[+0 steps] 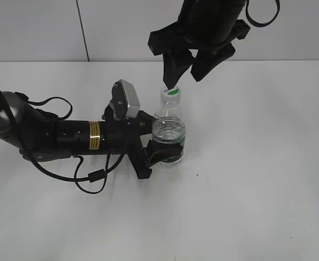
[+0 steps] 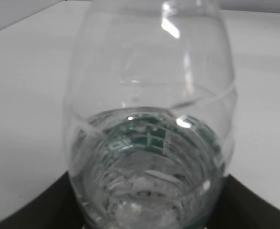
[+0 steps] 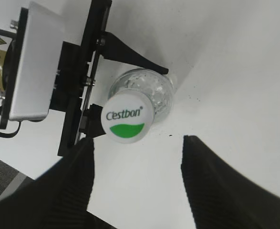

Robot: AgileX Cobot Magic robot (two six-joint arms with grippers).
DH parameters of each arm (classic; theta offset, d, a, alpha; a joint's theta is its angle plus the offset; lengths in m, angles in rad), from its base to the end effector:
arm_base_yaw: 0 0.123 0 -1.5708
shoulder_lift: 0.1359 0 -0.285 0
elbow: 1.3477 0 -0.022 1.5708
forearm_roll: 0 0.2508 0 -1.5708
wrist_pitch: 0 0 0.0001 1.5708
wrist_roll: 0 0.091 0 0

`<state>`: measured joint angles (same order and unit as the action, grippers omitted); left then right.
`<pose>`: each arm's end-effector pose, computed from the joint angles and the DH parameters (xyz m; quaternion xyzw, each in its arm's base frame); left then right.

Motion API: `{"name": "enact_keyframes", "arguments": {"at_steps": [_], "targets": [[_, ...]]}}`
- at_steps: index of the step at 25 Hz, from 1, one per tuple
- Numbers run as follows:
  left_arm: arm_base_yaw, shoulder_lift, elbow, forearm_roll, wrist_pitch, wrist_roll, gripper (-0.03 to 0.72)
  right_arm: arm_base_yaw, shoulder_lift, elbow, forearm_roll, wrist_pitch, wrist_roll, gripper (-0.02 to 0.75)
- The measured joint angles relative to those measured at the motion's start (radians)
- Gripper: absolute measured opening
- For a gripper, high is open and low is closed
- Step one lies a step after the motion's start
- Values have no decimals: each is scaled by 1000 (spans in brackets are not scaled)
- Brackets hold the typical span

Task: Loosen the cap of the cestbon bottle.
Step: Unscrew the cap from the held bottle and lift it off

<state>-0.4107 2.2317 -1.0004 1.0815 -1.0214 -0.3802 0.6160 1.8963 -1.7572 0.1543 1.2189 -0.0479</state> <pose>0.3215 -0.2147 0.0748 0.5019 0.6347 -0.3580 0.4660 0.3232 0.2449 0.3012 -0.3067 0.9370 0.1142 0.1219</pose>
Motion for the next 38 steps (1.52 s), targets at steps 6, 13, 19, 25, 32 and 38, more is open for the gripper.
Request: {"name": "enact_keyframes", "arguments": {"at_steps": [6, 13, 19, 25, 32, 38], "targets": [[0, 0, 0, 0, 0, 0, 415, 0, 32, -26, 4, 0, 14, 444], [0, 0, 0, 0, 0, 0, 415, 0, 76, -41, 16, 0, 15, 443], [0, 0, 0, 0, 0, 0, 415, 2, 95, -68, 20, 0, 15, 443], [0, 0, 0, 0, 0, 0, 415, 32, 113, -71, -11, 1, 15, 434], [0, 0, 0, 0, 0, 0, 415, 37, 114, -71, -63, 1, 15, 408], [0, -1, 0, 0, 11, 0, 415, 39, 120, -71, -67, 1, 15, 408]]}}
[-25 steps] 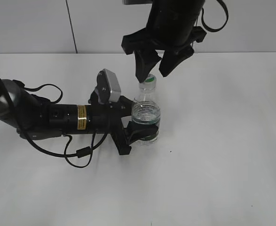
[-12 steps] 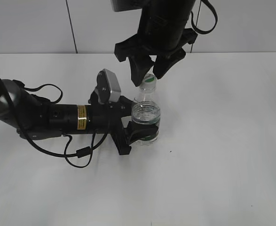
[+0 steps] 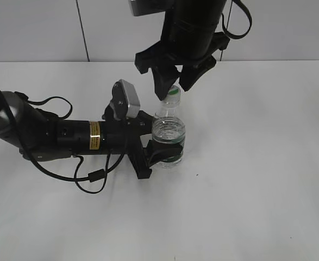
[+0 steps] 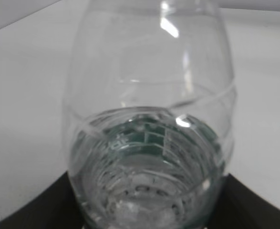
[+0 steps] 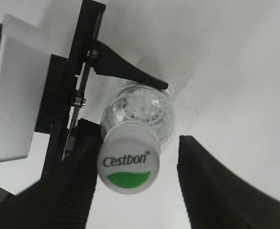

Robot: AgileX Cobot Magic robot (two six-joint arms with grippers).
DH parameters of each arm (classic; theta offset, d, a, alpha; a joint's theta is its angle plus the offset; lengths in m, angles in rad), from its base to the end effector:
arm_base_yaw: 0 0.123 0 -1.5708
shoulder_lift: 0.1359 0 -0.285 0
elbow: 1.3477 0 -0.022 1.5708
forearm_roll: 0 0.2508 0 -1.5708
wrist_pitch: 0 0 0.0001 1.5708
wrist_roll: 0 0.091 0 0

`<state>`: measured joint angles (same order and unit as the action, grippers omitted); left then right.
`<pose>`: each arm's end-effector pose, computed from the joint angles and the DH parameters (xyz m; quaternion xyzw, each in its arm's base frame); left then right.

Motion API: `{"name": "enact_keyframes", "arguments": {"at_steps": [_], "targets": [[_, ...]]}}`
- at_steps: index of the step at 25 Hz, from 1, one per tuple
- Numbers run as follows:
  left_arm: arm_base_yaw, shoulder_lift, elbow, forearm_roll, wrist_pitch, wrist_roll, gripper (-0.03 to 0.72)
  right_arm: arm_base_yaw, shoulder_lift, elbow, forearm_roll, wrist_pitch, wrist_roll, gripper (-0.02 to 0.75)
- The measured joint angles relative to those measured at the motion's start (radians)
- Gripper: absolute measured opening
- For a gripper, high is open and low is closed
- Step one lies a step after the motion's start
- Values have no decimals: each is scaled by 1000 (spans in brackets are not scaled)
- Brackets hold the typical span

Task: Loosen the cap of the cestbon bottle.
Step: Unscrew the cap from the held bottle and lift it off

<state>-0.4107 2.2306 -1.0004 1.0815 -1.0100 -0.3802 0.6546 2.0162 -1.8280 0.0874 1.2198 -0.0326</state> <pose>0.3219 -0.2143 0.0743 0.5029 0.6376 -0.3538 0.4641 0.3371 0.2681 0.2699 -0.3247 0.9366 0.0786 0.1055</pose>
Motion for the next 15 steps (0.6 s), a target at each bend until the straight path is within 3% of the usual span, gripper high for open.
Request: {"name": "enact_keyframes", "arguments": {"at_steps": [11, 15], "targets": [[0, 0, 0, 0, 2, 0, 415, 1, 19, 0, 27, 0, 2, 394], [0, 0, 0, 1, 3, 0, 415, 5, 19, 2, 38, 1, 6, 343]]}}
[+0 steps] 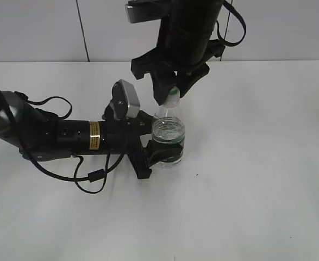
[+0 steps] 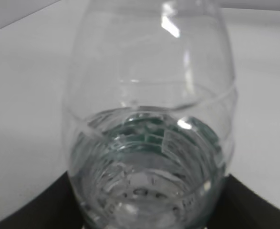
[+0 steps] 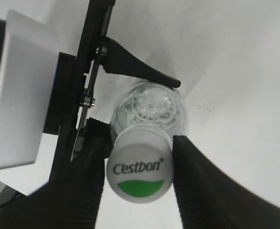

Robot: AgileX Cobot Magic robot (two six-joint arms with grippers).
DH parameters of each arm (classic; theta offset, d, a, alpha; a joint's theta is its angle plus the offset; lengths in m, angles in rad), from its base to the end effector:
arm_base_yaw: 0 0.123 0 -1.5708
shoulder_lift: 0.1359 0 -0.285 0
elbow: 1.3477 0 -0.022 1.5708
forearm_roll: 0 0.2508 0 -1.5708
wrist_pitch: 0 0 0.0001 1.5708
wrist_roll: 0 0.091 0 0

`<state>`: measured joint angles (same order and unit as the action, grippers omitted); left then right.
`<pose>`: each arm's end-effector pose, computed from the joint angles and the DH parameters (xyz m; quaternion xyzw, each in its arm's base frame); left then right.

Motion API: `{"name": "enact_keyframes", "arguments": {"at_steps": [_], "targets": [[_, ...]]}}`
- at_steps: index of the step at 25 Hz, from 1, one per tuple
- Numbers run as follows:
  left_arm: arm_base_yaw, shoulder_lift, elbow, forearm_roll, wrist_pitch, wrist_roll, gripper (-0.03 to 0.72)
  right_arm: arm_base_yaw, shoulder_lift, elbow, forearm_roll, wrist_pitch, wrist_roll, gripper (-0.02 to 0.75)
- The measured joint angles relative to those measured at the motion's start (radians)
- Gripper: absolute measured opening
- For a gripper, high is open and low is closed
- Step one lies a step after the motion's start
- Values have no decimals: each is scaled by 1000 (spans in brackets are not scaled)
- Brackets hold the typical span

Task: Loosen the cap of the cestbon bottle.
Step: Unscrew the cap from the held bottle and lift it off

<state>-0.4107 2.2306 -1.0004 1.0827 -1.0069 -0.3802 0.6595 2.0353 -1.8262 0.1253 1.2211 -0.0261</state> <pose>0.3219 -0.2142 0.0740 0.5036 0.6382 -0.3528 0.4632 0.3358 0.2739 0.2615 -0.3195 0.9388 0.0932 0.0888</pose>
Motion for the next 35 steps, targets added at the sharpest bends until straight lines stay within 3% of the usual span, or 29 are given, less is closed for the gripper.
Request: {"name": "enact_keyframes", "arguments": {"at_steps": [11, 16, 23, 29, 35], "targets": [[0, -1, 0, 6, -1, 7, 414, 11, -37, 74, -28, -38, 6, 315], [0, -1, 0, 6, -1, 7, 414, 12, -37, 75, -30, -38, -77, 306], [0, -1, 0, 8, -2, 8, 414, 12, -37, 75, -30, -40, -525, 305], [0, -1, 0, 11, -3, 14, 414, 12, -37, 75, -33, -40, -1132, 304], [-1, -1, -2, 9, -4, 15, 414, 17, -38, 59, -71, -22, -1399, 304]]}}
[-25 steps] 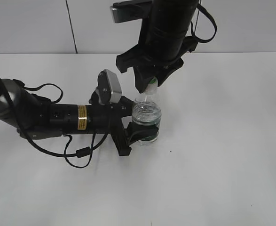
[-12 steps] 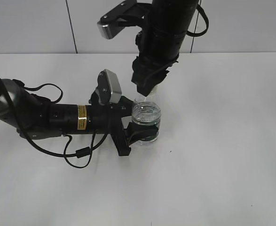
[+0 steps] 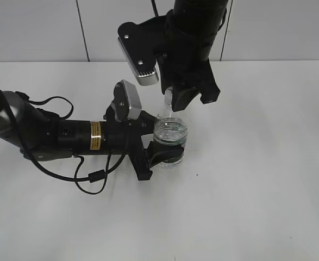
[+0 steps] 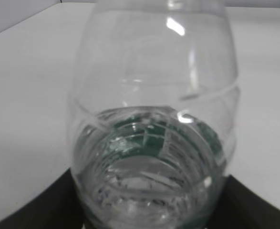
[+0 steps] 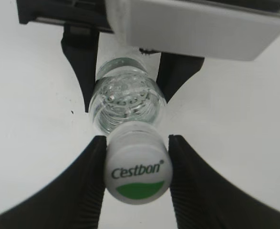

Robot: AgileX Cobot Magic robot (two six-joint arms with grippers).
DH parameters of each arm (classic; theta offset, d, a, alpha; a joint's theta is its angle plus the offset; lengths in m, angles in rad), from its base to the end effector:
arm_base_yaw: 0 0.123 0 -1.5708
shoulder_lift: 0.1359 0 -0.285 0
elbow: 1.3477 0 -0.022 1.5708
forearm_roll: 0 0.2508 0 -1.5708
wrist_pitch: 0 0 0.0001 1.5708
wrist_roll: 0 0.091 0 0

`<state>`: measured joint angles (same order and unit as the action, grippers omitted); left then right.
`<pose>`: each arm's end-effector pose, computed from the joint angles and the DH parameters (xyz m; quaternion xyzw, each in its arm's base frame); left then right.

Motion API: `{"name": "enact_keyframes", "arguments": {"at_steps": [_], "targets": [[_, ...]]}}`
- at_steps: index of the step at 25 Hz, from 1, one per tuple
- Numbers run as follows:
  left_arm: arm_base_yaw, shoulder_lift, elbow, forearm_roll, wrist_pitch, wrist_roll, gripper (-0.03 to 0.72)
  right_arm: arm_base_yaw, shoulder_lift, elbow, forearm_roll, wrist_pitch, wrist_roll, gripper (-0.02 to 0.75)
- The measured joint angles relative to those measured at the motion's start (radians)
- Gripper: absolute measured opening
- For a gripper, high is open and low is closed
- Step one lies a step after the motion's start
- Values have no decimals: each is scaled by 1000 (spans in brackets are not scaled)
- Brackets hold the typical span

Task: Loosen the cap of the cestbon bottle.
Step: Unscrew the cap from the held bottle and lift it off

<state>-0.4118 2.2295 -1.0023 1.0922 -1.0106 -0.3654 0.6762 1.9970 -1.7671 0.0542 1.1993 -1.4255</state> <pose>0.3214 -0.2150 0.0748 0.5124 0.6303 -0.3511 0.4656 0.3277 0.2688 0.2617 -0.8584 0.4994 -0.0174 0.1158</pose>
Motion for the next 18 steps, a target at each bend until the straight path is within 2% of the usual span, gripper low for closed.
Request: {"name": "enact_keyframes", "arguments": {"at_steps": [11, 18], "targets": [[0, 0, 0, 0, 0, 0, 414, 0, 5, -13, 3, 11, -354, 304], [0, 0, 0, 0, 0, -1, 414, 0, 5, -13, 7, 6, -444, 304]]}}
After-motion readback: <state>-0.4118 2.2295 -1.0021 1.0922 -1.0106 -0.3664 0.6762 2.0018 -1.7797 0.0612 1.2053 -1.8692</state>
